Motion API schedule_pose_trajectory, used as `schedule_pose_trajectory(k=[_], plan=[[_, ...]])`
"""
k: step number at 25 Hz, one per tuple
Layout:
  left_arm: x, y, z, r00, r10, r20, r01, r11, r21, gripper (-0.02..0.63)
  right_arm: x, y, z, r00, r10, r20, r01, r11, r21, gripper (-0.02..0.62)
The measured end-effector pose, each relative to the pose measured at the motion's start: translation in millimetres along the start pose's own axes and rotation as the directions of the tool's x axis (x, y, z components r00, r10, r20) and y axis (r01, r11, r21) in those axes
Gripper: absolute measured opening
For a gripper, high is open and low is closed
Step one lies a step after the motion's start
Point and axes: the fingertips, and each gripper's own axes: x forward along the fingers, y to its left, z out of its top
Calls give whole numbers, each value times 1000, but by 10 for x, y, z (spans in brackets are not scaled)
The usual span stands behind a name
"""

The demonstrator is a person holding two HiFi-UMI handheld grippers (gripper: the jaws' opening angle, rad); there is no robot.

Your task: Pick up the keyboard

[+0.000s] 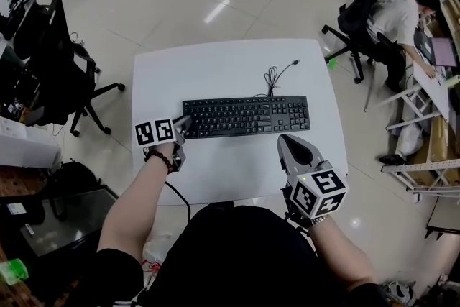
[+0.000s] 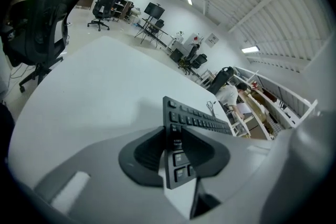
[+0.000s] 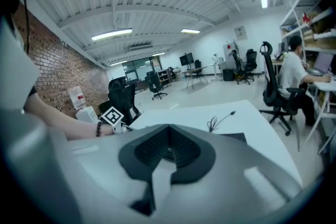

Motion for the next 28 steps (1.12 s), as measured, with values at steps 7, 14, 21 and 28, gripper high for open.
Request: schedule_pose_trajectory(k=[7, 14, 21, 28], plan=[[-318, -321, 86, 999, -28, 33, 28, 1000, -4, 89, 159, -97, -211, 999, 21, -38, -16, 991, 134, 3], [-486, -552, 113, 999, -30, 40, 29, 999, 19, 83, 267, -224, -471, 997, 40, -72, -17, 958, 287, 13], [-545, -663, 158, 999, -20, 43, 19, 999, 28, 81, 552, -619, -1099, 992, 70, -107, 19, 749, 662, 200], [-615, -775, 175, 999, -16, 48, 14, 999, 31, 80, 985, -929, -1349, 996, 66, 64, -87, 432, 898, 282]])
